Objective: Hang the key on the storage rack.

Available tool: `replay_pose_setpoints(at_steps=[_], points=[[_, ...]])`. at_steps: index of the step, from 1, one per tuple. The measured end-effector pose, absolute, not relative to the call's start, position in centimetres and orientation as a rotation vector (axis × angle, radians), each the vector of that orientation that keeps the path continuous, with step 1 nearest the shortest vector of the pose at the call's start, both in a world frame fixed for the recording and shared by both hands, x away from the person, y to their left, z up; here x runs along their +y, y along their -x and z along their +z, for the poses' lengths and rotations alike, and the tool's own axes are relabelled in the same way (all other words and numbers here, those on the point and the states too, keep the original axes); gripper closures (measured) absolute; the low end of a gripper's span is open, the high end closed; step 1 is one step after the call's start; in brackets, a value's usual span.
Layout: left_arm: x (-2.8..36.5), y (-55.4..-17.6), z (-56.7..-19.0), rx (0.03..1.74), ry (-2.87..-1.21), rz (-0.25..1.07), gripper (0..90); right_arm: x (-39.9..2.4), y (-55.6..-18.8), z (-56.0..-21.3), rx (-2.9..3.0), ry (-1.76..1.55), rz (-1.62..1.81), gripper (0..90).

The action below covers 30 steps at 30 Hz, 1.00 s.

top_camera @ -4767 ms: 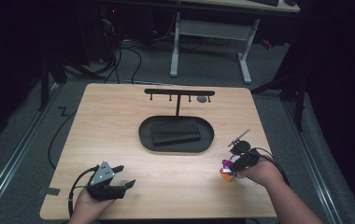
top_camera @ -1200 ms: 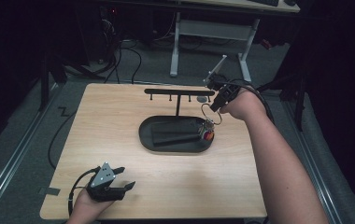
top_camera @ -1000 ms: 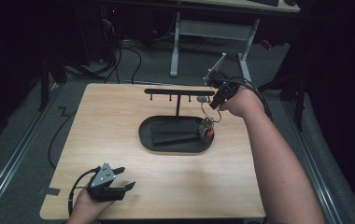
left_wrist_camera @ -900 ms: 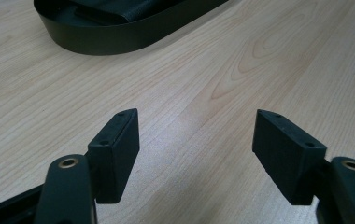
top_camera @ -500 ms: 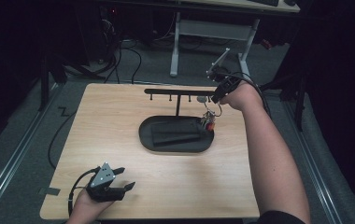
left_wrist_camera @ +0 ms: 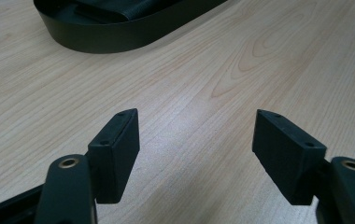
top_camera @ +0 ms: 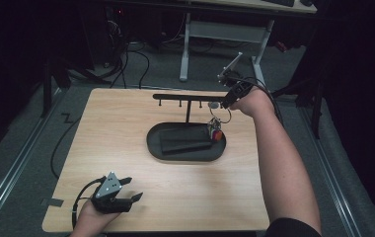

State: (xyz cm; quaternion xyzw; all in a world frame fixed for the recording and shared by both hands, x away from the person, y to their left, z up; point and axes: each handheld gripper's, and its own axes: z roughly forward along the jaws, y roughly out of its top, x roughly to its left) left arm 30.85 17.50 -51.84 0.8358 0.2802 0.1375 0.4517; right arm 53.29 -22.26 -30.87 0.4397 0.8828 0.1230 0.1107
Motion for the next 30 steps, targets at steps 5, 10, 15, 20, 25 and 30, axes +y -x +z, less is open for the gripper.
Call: replay_pose_setpoints(at_steps=[5,10,15,20,25,30], points=[[17.5,-30.9,-51.8,0.688,-2.066,0.339,32.6,-22.1,-52.9,-30.7,2.569,-1.279,0.363,72.7],[17.5,-30.9,-51.8,0.686,-2.068,0.339,32.6,-21.9,-52.0,-30.4,2.522,-1.244,0.391,61.6],[17.3,-30.8,-51.8,0.683,-2.073,0.338,32.5,-22.0,-51.1,-30.5,2.473,-1.254,0.431,48.9],[17.3,-30.8,-51.8,0.679,-2.078,0.334,32.5,-22.4,-50.2,-30.9,2.423,-1.268,0.479,41.7],[17.1,-30.9,-51.8,0.674,-2.087,0.336,32.4,-23.1,-49.1,-31.6,2.404,-1.3,0.501,32.7],[17.0,-30.9,-51.8,0.67,-2.092,0.338,32.3,-23.9,-47.9,-32.6,2.396,-1.343,0.545,26.1]])
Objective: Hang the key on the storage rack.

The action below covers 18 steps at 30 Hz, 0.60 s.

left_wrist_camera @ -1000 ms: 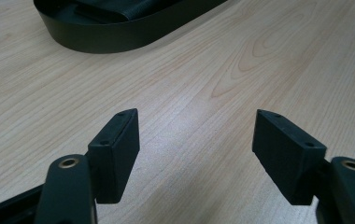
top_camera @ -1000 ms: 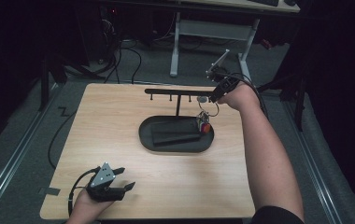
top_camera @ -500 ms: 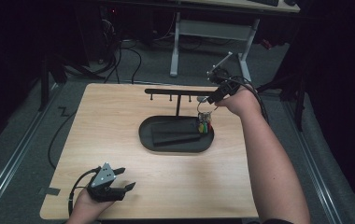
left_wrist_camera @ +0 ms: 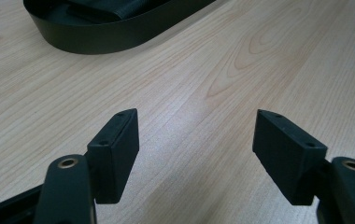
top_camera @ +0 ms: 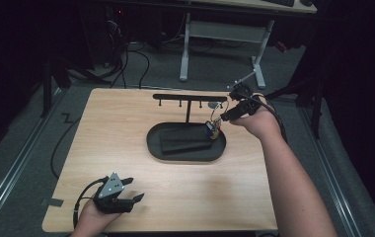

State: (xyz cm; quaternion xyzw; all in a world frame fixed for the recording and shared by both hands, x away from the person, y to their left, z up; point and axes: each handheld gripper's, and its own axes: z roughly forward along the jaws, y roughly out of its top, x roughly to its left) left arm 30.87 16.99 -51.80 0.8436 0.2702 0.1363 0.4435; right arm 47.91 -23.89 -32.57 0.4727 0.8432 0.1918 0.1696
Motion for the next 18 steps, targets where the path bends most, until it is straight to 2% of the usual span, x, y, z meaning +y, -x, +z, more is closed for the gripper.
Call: replay_pose_setpoints(at_steps=[18], points=[[16.7,-31.0,-51.9,0.669,-2.106,0.344,32.2,-25.8,-42.0,-37.3,2.379,-1.354,0.692,21.5]])
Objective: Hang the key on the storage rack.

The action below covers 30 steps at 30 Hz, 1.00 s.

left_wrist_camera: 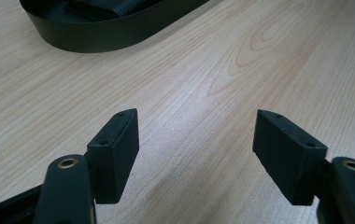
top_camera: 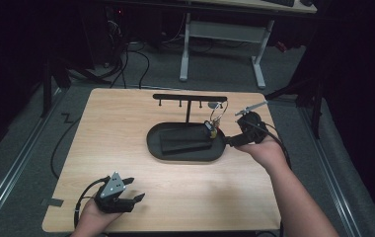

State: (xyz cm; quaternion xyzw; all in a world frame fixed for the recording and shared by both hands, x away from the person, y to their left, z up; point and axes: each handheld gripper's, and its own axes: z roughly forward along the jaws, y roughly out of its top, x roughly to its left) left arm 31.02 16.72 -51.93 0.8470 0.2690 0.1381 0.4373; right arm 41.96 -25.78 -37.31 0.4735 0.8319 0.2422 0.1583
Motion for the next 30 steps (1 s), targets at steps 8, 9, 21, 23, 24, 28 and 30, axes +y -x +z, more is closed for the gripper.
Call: replay_pose_setpoints(at_steps=[8,9,21,23,24,28,30], points=[[16.6,-31.1,-52.0,0.668,-2.117,0.346,32.2,-26.1,-38.5,-40.7,2.33,-1.345,0.775,19.0],[16.6,-31.0,-52.0,0.668,-2.119,0.348,32.2,-26.2,-37.7,-41.5,2.321,-1.34,0.794,19.7],[16.2,-30.7,-51.9,0.655,-2.12,0.332,32.1,-27.3,-32.5,-46.9,2.225,-1.311,0.964,20.4],[16.1,-30.7,-51.9,0.655,-2.119,0.33,32.1,-27.5,-31.6,-47.8,2.205,-1.298,0.982,20.4],[16.1,-30.7,-51.9,0.655,-2.119,0.33,32.1,-27.5,-31.6,-47.8,2.205,-1.298,0.982,20.4],[16.0,-30.4,-51.9,0.654,-2.113,0.327,31.9,-28.3,-29.6,-49.6,2.17,-1.297,1.015,20.3],[16.0,-30.4,-51.9,0.657,-2.116,0.324,31.2,-28.4,-29.4,-49.9,2.17,-1.292,1.013,20.3]])
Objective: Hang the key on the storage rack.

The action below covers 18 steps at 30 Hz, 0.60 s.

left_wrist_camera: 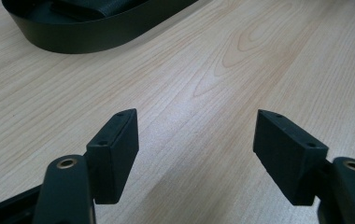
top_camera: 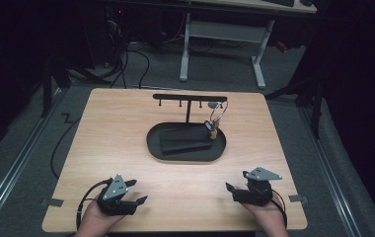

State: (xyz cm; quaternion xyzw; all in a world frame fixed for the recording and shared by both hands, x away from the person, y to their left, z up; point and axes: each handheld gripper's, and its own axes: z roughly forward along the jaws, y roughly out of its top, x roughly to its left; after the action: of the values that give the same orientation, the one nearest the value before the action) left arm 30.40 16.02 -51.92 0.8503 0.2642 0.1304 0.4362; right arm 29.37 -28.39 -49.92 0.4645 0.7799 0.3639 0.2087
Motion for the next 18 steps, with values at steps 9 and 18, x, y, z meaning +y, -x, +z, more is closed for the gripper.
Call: replay_pose_setpoints(at_steps=[9,18], points=[[16.0,-30.2,-52.0,0.696,-2.091,0.318,30.5,-31.0,-25.4,-51.5,2.007,-1.295,1.138,19.8],[15.9,-30.1,-52.0,0.686,-2.099,0.325,30.5,-30.8,-25.6,-51.7,2.005,-1.302,1.143,20.1]])
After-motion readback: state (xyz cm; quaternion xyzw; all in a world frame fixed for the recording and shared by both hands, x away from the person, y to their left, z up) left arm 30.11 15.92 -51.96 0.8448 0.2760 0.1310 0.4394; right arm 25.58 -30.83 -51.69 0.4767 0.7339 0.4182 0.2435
